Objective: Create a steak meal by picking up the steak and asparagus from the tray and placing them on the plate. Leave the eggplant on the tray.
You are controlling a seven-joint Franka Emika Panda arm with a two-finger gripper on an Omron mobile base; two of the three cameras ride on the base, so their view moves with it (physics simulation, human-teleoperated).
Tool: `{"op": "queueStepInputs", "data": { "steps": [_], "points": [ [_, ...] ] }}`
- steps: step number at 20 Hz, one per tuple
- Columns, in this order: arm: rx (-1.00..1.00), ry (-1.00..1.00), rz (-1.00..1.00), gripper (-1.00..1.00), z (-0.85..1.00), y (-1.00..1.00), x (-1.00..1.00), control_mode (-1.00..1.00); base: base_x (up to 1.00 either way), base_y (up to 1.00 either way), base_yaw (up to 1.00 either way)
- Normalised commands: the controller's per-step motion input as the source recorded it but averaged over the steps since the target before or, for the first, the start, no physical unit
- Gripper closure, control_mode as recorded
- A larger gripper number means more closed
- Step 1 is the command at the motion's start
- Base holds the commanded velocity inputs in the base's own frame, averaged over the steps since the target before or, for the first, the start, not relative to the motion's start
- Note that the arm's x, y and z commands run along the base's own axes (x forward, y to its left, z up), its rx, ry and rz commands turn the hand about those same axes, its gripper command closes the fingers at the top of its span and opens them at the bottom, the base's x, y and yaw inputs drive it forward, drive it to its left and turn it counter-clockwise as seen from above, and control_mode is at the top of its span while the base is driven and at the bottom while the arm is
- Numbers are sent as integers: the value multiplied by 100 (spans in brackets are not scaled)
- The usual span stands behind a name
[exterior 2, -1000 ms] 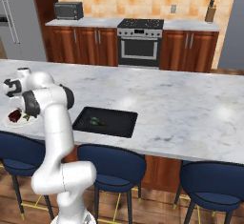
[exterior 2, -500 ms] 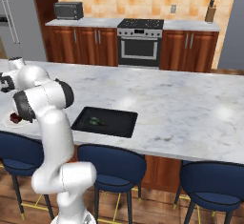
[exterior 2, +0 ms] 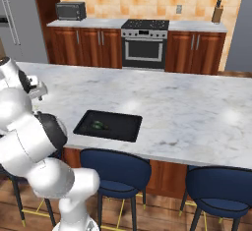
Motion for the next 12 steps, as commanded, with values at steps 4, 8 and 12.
{"op": "queueStepInputs", "data": {
  "steps": [4,8,12],
  "points": [
    [4,-18,8,-100,28,-84,-66,-100,0,0,0],
    [3,-15,10,-100,17,-93,-76,-100,0,0,0],
    [3,0,6,-100,0,-96,-41,-100,0,0,0]
  ]
}}
